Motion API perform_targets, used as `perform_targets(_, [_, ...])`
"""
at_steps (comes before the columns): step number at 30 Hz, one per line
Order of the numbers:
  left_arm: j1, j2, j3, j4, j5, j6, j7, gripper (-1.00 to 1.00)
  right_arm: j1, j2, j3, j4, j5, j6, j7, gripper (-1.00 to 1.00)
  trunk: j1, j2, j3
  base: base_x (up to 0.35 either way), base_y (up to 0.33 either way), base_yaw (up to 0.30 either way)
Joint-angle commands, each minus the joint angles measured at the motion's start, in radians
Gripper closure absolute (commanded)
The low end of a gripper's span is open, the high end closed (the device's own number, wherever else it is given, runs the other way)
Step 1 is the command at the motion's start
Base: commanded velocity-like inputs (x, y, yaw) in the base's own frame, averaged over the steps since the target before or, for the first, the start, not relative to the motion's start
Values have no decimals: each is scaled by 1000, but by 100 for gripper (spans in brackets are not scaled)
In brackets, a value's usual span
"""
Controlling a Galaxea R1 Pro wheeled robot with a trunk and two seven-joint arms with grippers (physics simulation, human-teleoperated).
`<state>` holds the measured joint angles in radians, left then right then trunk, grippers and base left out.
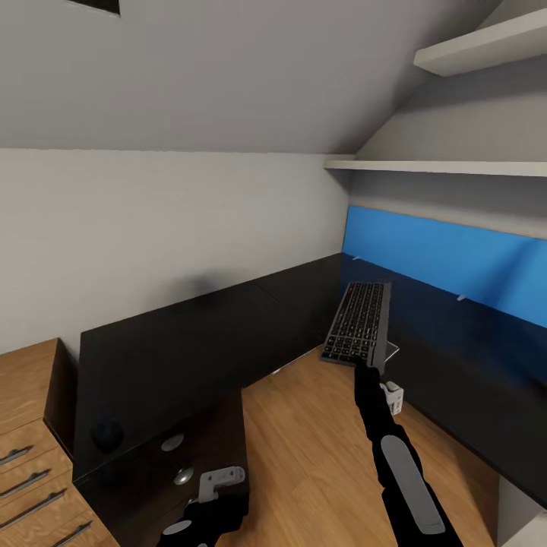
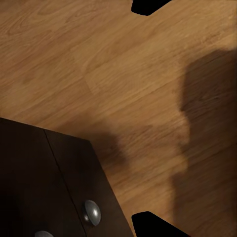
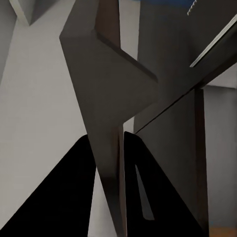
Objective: In the bedroom, organize the workspace by keeping the computer under the desk, ensuring the monitor is on the desk, placing the keyboard on the desk next to the monitor, placing the mouse on the desk next to the keyboard, moving the folder from the swivel chair onto the desk next to the mouse, stacking the notebook on top of the folder with the pen on top of the notebook, and positioning the swivel chair next to the desk.
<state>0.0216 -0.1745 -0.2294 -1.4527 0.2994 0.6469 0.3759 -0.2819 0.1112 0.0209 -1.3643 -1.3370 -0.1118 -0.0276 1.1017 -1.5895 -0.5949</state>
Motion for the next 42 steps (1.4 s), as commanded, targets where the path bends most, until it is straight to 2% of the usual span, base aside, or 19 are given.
perform_targets(1, [0,0,-1,-1,11,2,9,-100,0,0,2,-1,-11,-6,0,100,0,0,-1,0,0,0])
perform_targets(12, [0,0,-2,4,8,-5,15,-100,0,-1,2,-2,-4,-8,-22,100,0,0,6,-51,-29,133])
perform_targets(22, [0,0,0,5,6,-6,16,-100,3,-4,4,-4,-6,7,-29,100,0,0,7,-124,-132,19])
perform_targets(24, [0,0,2,5,5,-6,18,-100,4,-4,12,-4,-8,38,-29,100,0,0,7,-5,-9,78])
perform_targets(26, [0,0,1,5,6,-6,19,-100,4,-4,17,-4,-11,120,-31,100,0,0,8,-2,-4,165])
perform_targets(30, [0,0,0,5,5,-6,19,-100,4,-4,18,-4,-12,225,-34,100,0,0,10,-1,-1,208])
perform_targets(37, [0,0,1,14,6,-8,17,-100,4,-15,17,-4,-16,339,-32,100,0,0,12,0,0,242])
perform_targets(42, [0,39,0,82,6,-16,15,-100,4,-27,20,-8,-43,393,-30,100,0,0,13,0,0,255])
